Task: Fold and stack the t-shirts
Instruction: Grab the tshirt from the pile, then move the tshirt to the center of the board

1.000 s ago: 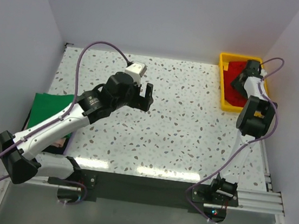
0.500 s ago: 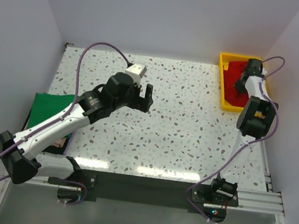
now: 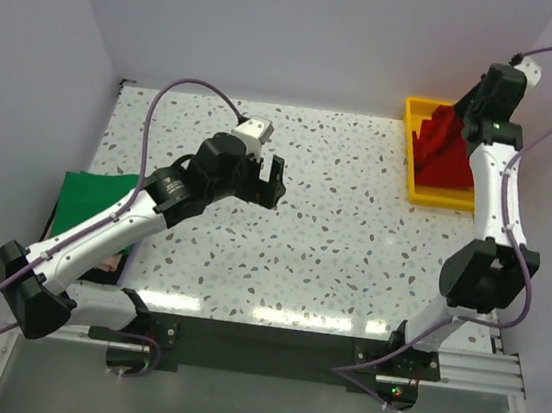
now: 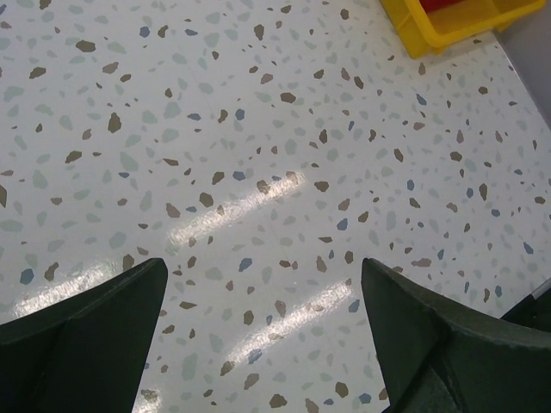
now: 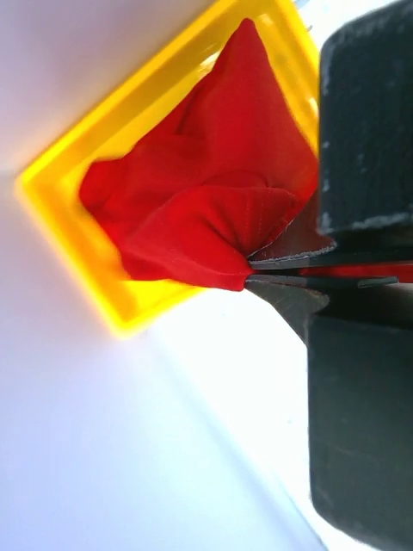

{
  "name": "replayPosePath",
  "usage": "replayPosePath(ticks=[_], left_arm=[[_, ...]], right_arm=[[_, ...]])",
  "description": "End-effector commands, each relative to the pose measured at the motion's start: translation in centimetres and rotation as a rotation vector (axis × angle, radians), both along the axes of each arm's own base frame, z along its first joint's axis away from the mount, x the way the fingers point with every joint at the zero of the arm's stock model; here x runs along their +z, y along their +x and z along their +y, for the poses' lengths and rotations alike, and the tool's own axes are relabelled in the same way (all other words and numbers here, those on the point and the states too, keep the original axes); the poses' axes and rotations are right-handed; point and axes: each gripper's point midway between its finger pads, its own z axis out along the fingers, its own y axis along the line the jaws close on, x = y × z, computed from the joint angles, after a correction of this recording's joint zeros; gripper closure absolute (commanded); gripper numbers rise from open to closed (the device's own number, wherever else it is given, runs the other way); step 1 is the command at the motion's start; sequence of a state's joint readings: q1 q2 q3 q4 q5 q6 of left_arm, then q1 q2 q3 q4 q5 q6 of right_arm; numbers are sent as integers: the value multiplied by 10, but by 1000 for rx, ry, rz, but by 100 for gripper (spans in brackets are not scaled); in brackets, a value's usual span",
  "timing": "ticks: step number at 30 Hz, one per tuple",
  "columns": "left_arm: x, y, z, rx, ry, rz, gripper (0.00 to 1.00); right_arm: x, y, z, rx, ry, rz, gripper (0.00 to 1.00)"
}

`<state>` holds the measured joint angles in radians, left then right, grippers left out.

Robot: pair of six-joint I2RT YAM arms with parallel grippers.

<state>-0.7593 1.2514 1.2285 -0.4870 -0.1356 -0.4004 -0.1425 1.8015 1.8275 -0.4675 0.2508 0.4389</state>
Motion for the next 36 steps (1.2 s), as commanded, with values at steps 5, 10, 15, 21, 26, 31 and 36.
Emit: replayPosePath(ticks=[5,10,15,21,26,31,36], left_arm=[[14,8,-3,13,-44,-33,0],[13,11,0,35,-54,-27,0],[13,14,4,66,-72,-21,0],[11,15,7,89,-94,-11,0],[4,14,6,95,-99,9,0],[-7,12,3,91,-110,36,0],[-35,6,-18,21,-137,121,1]], right_arm=[[214,-66,70,152,-90,-510,100],[304,-122,129,372,-8,-778,100],[356,-169,174,574,82,-938,100],[369,-175,192,645,141,-976,100],[348,-148,205,689,198,-913,100],[245,-74,222,688,297,-648,100],[101,-28,210,563,302,-344,95]])
